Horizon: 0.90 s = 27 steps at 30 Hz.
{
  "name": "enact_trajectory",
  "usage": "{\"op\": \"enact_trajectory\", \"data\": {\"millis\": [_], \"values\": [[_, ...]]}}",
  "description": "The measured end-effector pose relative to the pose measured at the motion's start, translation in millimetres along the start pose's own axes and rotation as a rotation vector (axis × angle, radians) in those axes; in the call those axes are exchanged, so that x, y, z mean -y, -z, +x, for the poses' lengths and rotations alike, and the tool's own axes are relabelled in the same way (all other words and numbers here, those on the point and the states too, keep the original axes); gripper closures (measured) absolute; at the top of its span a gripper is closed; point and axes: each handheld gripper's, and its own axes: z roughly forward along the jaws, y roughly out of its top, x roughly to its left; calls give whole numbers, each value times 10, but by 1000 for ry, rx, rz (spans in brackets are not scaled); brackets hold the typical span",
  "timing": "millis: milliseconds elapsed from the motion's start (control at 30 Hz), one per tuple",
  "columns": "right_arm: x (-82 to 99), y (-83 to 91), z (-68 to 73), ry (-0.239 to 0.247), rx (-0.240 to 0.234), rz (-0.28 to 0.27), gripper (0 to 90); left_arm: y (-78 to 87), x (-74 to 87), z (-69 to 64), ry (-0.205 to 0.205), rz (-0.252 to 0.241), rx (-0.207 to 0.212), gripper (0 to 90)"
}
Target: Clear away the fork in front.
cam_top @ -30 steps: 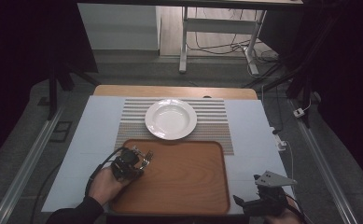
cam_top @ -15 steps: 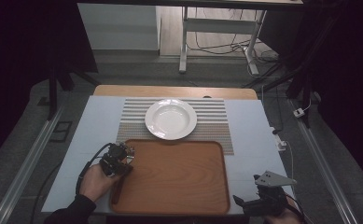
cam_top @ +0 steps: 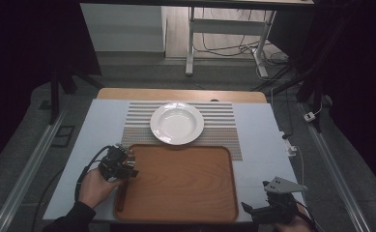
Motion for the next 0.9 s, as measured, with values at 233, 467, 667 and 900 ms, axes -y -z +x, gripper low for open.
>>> {"op": "enact_trajectory", "data": {"millis": [233,467,667,900], "values": [[0,0,1,-1,2,-3,0,183,51,-91,-52,-106,11,449],[2,2,-4,-3,0,-6,0,329,173,-211,-139,-219,-18,245],[0,0,-2,-2,2,-4,0,427,309,-289,-140,-248,-32,142],[0,-1,-2,-4,3,-3,0,530,489,-314,-123,-288,-16,85]]}}
